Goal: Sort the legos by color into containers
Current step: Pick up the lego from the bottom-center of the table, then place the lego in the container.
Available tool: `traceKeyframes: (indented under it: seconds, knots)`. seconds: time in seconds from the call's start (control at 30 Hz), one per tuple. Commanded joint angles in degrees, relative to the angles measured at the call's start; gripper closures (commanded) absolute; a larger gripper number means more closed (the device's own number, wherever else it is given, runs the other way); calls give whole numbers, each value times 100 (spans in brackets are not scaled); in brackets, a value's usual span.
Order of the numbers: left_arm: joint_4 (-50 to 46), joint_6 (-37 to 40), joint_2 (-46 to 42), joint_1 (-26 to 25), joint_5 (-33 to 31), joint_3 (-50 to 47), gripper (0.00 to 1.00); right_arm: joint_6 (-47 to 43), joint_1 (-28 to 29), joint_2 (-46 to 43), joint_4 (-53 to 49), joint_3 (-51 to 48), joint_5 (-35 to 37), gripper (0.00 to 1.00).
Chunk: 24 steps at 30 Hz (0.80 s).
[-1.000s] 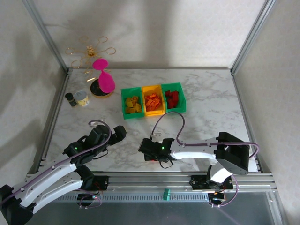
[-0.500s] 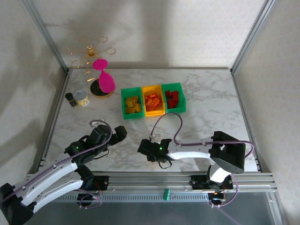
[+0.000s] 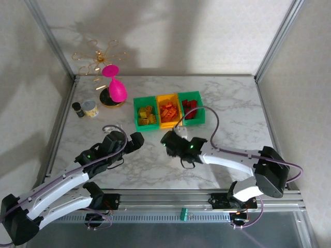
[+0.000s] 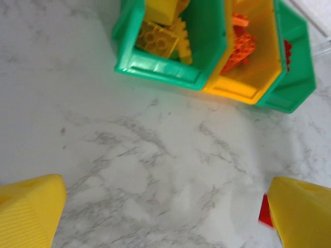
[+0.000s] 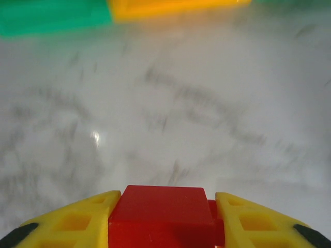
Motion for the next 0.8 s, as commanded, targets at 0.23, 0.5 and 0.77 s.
traceKeyframes:
  seconds: [0.23, 0.5, 0.77]
  knots:
    - [1745, 592, 1025, 51, -136, 620, 0, -1932, -1987, 681, 1253, 1225, 25, 65]
    - [2072, 1055, 1734, 77, -366, 1118, 0, -2386, -2916, 2221, 1374, 2507, -12, 64]
    - [2164, 1251, 1963, 188, -383, 1247, 0, -2593, -3318, 3343, 1482, 3418, -543, 57]
